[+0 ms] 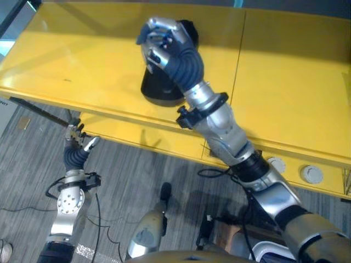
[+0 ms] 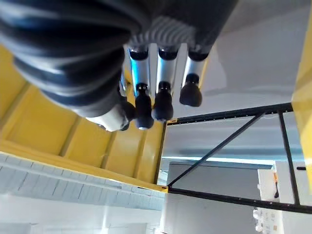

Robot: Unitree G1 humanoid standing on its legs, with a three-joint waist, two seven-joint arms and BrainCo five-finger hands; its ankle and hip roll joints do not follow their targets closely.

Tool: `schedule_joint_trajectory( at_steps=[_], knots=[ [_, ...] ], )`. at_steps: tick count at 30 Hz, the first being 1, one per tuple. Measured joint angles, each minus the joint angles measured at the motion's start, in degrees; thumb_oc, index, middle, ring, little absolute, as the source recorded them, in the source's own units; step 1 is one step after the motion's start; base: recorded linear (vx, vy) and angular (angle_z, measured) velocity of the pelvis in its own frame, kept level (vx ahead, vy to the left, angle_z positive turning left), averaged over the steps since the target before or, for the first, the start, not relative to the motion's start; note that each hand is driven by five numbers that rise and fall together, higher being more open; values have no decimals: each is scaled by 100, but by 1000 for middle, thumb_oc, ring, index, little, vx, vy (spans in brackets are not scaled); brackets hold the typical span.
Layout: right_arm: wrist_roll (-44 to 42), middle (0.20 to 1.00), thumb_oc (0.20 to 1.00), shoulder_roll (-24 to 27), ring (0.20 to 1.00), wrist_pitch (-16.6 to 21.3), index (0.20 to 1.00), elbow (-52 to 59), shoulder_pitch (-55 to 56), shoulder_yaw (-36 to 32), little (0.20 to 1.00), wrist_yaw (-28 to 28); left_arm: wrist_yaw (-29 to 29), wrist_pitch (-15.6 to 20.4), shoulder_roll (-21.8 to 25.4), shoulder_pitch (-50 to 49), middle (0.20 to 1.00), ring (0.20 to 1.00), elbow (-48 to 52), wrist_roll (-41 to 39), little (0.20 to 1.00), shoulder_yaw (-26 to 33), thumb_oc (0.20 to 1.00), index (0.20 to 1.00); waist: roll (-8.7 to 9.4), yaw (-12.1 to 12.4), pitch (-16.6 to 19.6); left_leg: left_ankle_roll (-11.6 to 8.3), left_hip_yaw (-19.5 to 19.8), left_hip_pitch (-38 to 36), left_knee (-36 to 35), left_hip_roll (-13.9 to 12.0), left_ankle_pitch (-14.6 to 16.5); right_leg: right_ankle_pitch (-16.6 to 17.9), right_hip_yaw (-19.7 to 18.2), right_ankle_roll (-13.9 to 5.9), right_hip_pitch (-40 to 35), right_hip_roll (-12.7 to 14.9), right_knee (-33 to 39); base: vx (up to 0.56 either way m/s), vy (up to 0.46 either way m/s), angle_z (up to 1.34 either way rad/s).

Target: Move parts from the plastic box to the shelf.

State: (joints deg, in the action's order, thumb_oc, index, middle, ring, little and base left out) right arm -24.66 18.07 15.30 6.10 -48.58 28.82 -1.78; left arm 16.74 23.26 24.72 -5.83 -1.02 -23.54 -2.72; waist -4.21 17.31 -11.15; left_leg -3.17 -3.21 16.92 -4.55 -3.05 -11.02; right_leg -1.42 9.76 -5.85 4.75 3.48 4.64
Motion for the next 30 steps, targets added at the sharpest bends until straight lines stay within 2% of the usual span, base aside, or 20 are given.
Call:
schedule_joint_trajectory(
  at_steps=[9, 21, 30],
  knots=[
    [943, 200, 200, 84, 200, -166, 200, -438, 52, 336, 200, -10, -91, -87, 1, -53, 1000, 1000, 49, 15, 1000, -13, 1000, 1000, 1, -30, 0, -2, -6, 16, -1, 3, 3, 16, -16, 21, 21, 7, 0, 0, 0, 0],
    [1165, 200, 200, 100, 200, -491, 200, -1615, 349, 700, 200, 49, -204, -166, 2, -59, 1000, 1000, 267, 127, 1000, -49, 1000, 1000, 11, -54, 2, 2, -4, 99, 0, 5, 0, 18, -12, 22, 107, 9, -1, 0, 0, 0],
    [1384, 200, 200, 32, 200, -377, 200, -1887, 305, 639, 200, -9, -206, -211, 3, -63, 1000, 1000, 267, 298, 1000, -194, 1000, 1000, 16, -81, 4, 3, -5, 86, 0, -8, -2, 21, -31, 25, 106, 1, -1, 0, 0, 0]
  ],
)
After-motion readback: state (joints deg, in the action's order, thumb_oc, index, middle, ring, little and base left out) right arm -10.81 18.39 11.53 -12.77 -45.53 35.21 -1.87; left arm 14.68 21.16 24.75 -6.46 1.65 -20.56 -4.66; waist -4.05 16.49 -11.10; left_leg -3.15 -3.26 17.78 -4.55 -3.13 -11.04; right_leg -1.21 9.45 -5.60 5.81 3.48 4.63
